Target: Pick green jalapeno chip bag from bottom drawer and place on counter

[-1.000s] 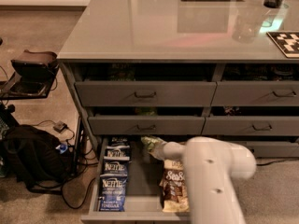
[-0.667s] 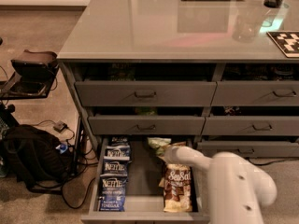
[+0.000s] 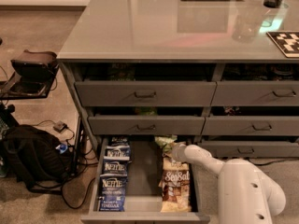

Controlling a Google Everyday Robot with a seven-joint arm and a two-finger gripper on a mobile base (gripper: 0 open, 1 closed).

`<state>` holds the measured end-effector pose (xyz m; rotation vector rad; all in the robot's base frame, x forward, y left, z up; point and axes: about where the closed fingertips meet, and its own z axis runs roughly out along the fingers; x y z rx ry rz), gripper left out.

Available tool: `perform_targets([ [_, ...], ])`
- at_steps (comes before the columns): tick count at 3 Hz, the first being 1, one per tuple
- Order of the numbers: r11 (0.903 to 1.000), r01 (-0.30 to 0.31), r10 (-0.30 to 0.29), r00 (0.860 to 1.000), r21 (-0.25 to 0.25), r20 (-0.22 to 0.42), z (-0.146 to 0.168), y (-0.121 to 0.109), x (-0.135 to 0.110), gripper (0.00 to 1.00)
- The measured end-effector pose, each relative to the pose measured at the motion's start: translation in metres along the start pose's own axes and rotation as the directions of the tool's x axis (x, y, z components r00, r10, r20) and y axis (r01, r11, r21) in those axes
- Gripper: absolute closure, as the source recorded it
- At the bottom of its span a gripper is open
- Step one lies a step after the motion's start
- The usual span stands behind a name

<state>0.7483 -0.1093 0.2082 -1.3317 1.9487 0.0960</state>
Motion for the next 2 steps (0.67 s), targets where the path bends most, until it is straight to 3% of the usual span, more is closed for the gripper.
perform_targets([
  [1, 0.9946, 0.057, -0.054, 0.998, -0.086, 0.039, -0.005, 0.030, -0.025, 1.00],
  [2, 0.9527, 0.161, -0.136, 0.984, -0.258, 0.112, -0.021, 0.092, -0.057, 1.00],
])
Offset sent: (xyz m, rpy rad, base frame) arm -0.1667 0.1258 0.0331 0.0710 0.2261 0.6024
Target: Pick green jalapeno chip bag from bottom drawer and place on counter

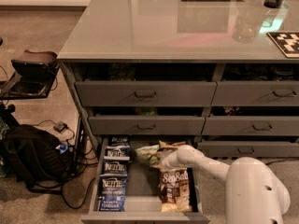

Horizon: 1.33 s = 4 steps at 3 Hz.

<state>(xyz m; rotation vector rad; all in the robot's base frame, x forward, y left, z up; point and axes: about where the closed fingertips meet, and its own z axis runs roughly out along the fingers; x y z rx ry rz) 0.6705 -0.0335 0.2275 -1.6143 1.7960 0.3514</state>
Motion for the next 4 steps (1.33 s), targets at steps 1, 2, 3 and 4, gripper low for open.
perform_targets([
  [1, 0.9836, 0.119, -0.113, 0.992, -0.135, 0.052, -0.008, 0.057, -0.031, 1.00],
  [2, 0.9541, 0.241, -0.229, 0.970, -0.178, 0.086, -0.025, 0.097, -0.056, 1.00],
  [3, 0.9345, 0.337, -0.330, 0.941, -0.114, 0.082, -0.052, 0.115, -0.076, 1.00],
  [4, 0.9016, 0.431, -0.429, 0.902, -0.035, 0.050, -0.080, 0.125, -0.094, 1.00],
])
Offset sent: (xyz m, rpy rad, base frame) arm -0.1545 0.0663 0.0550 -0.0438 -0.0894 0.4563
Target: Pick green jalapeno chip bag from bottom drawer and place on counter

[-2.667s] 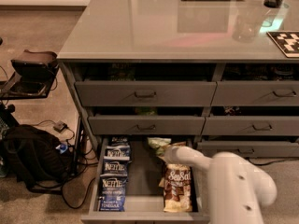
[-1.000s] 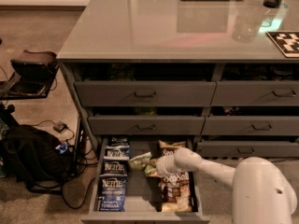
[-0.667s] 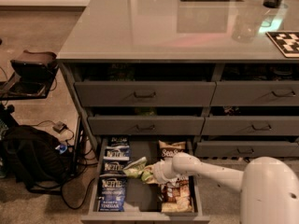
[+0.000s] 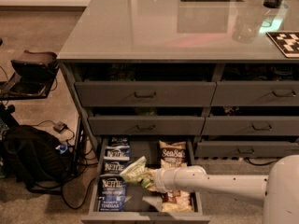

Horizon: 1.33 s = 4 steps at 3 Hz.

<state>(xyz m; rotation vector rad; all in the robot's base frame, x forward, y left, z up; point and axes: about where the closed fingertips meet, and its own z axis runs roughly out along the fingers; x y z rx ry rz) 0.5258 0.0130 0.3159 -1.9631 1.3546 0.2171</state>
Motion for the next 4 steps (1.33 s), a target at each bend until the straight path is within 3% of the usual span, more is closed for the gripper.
perform_targets([
  [1, 0.9817, 0.105, -0.106, 0.994, 0.159, 0.001, -0.035, -0.016, -0.031, 1.00],
  [3, 0.9127, 0.125, -0.152, 0.988, 0.389, 0.039, -0.087, -0.060, -0.074, 1.00],
  [4, 0.8808, 0.128, -0.172, 0.984, 0.456, 0.055, -0.110, -0.080, -0.094, 1.00],
])
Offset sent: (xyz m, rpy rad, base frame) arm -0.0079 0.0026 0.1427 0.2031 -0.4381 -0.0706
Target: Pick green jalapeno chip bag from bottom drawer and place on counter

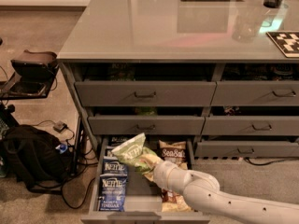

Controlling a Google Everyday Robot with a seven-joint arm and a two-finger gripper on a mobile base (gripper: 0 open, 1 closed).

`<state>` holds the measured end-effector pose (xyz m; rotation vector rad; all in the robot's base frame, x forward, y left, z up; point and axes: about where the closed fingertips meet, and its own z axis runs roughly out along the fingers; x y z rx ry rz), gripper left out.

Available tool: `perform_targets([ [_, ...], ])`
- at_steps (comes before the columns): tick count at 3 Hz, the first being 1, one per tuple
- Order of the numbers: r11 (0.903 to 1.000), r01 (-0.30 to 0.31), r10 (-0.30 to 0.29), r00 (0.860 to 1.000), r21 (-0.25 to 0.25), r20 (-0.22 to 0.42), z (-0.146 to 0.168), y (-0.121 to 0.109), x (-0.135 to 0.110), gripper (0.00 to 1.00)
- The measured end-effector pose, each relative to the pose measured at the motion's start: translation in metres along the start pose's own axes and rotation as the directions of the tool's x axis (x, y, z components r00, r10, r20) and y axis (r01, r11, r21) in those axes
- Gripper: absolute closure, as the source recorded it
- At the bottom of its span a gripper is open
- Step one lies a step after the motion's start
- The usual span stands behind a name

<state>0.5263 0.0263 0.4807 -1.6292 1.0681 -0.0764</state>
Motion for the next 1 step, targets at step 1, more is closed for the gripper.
perform_targets([
  [1, 1.0000, 0.003, -0.003, 1.000, 0.006, 0.003, -0.0002, -0.0027, -0.0019, 1.00],
])
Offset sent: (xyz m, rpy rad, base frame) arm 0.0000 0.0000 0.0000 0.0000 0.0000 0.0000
